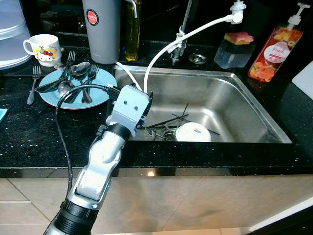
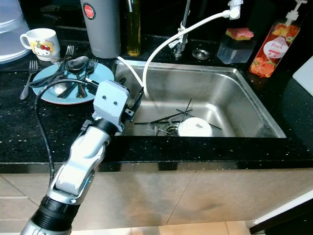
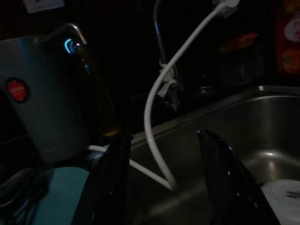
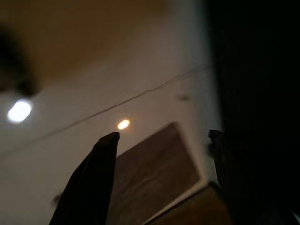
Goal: Kitchen organization
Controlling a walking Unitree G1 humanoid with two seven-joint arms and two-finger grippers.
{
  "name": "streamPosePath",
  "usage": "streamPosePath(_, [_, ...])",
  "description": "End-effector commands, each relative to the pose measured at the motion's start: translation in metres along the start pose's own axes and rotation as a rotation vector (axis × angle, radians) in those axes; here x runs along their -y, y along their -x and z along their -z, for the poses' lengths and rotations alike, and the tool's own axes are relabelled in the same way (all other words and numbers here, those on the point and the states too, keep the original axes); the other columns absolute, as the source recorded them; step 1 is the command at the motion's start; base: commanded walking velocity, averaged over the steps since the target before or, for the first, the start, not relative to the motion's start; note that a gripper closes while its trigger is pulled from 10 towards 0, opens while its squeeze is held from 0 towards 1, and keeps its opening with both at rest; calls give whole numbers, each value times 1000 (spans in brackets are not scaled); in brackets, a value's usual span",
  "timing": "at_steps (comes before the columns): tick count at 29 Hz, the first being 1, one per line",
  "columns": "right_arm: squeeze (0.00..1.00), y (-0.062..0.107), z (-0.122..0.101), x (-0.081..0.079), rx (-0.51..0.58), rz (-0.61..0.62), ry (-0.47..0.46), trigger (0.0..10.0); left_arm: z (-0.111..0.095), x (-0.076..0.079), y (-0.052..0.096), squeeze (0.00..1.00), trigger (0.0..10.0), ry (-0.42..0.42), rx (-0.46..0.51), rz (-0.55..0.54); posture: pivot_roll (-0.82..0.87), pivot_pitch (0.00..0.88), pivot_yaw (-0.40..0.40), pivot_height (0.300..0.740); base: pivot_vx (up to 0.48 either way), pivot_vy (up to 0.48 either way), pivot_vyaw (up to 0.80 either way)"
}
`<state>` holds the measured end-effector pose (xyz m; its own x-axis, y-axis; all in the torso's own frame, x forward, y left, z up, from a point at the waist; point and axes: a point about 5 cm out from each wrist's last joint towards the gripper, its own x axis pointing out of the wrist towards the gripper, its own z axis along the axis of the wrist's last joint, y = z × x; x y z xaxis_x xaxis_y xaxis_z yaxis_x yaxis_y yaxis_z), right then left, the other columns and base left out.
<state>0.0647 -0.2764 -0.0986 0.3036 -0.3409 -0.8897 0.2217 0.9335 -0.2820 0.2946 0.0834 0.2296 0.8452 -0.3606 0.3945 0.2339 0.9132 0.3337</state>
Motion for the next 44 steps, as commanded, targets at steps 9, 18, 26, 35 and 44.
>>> streamPosePath(9, [0, -2, -33, -62, 56, -196, 272, 10000, -8, 4, -8, 0, 10000, 9, 40, -7, 180, 28, -91, 740, 0, 0, 0])
streamPosePath(18, [0, -1, -51, -79, 100, -226, 488, 10000, -19, 16, -14, 0, 10000, 55, 76, 15, 194, 6, -77, 740, 0, 0, 0])
streamPosePath(26, [0, 2, -51, -91, 114, -249, 503, 10000, -16, 10, -15, 0, 10000, 33, 68, 1, 198, 6, -79, 740, 0, 0, 0])
streamPosePath(35, [0, 2, -51, -95, 101, -250, 537, 10000, 18, -1, 1, 0, 10000, 30, -130, -114, 203, 18, -82, 740, 0, 0, 0])
streamPosePath(44, [0, 3, -52, -98, 107, -249, 538, 10000, 45, -39, 22, 0, 10000, 2, -291, -348, 211, 29, -89, 740, 0, 0, 0])
